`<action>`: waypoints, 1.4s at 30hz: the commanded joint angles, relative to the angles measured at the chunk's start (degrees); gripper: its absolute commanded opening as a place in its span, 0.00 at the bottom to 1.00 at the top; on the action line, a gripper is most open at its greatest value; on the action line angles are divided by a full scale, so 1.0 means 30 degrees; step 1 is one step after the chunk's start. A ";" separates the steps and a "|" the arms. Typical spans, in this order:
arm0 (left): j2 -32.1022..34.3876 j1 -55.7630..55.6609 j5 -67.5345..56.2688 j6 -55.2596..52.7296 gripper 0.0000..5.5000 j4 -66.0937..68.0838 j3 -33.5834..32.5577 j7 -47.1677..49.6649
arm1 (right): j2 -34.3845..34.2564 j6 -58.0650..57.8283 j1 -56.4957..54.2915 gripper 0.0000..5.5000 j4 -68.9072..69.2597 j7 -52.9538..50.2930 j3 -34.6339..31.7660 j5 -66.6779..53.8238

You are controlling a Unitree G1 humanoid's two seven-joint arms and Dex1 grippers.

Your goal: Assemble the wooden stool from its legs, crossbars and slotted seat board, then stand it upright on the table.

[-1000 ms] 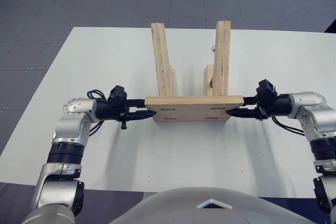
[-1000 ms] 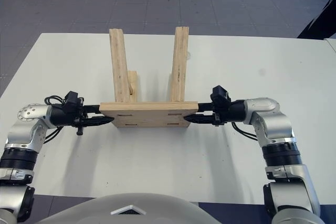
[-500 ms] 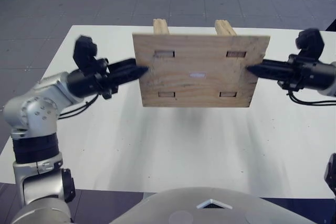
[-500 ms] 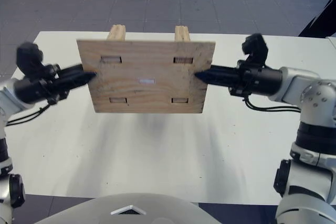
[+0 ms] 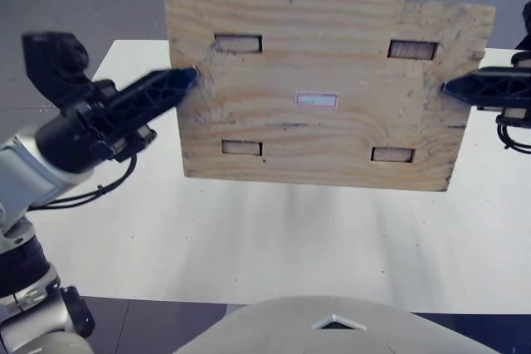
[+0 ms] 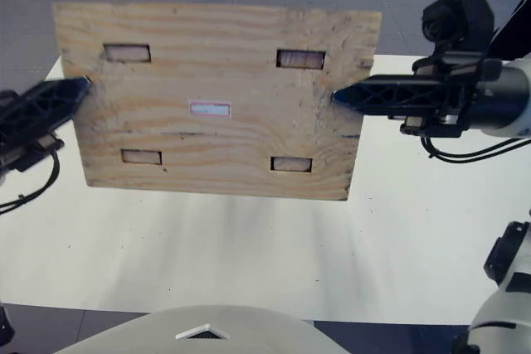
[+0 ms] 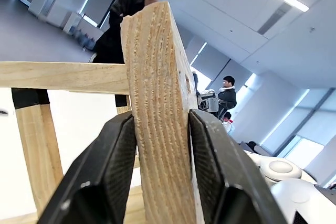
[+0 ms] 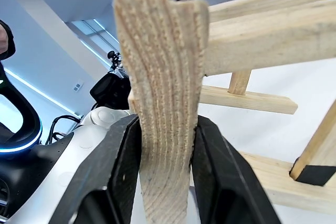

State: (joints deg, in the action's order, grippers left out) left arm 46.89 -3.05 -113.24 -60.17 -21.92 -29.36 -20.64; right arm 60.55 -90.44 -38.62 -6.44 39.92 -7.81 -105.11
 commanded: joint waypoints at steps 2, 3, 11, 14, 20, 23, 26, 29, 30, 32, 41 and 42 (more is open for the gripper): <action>0.0234 -0.0189 0.0081 0.0852 0.27 0.0353 0.0706 0.2370 | 0.0473 0.1788 -0.1117 0.23 -0.1445 -0.3147 0.2957 -0.2626; -0.0091 -0.1154 0.0081 0.1010 0.27 0.0846 0.1230 0.3253 | -0.0034 0.2082 -0.1617 0.23 -0.2105 -0.4458 0.3625 -0.2627; -0.3626 -0.7824 0.0082 -0.0478 0.27 1.0321 0.4099 1.1271 | -0.6556 0.3606 -0.6832 0.35 -1.5067 -1.5348 0.5567 0.1103; -0.3938 -0.9917 0.0086 -0.0865 0.41 1.4732 0.3928 1.2841 | -0.7933 0.5198 -0.8183 0.46 -1.7896 -1.5981 0.4190 0.2518; -0.1363 -1.2953 0.2146 -0.2028 0.47 2.1526 0.2480 1.2310 | -0.7613 0.6492 -0.8793 0.53 -2.0255 -1.4090 0.1186 0.6983; -0.0189 -1.2500 0.3103 -0.2019 0.47 2.1419 0.0745 1.0774 | -0.6922 0.7508 -0.8455 0.53 -2.0085 -1.2846 -0.0986 0.8180; -0.0604 -1.0406 0.5116 -0.1272 0.47 1.7046 0.0129 0.9204 | -0.7409 0.6074 -0.7960 0.53 -1.8365 -1.2227 -0.3313 0.7963; -0.2220 -0.9025 0.5664 -0.1100 0.48 1.3711 0.0480 0.9304 | -0.8899 0.3254 -0.6943 0.57 -1.4924 -1.2709 -0.4162 0.7234; -0.2748 -0.8696 0.5637 -0.1025 0.48 1.2940 0.0596 0.9432 | -0.9336 0.2887 -0.6601 0.58 -1.4008 -1.3202 -0.4499 0.7098; -0.3613 -0.8231 0.5704 -0.0803 0.48 1.1572 0.0814 0.9658 | -1.0036 0.3149 -0.6038 0.65 -1.2397 -1.4180 -0.5230 0.7162; -0.4874 -0.7798 0.6834 0.0063 0.48 0.8903 0.1449 0.9583 | -0.9203 0.5968 -0.3919 0.78 -0.4130 -1.6393 -0.5658 1.1528; -0.5037 -0.7733 0.7099 0.0449 0.48 0.8717 0.1351 0.9529 | -0.9270 0.7296 -0.4258 0.78 -0.3537 -1.6159 -0.5801 1.2298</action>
State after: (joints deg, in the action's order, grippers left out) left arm 32.82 -26.93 -93.56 -60.23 5.60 -24.96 7.90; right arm 32.10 -74.07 -50.38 -20.87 -9.36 -24.68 -72.01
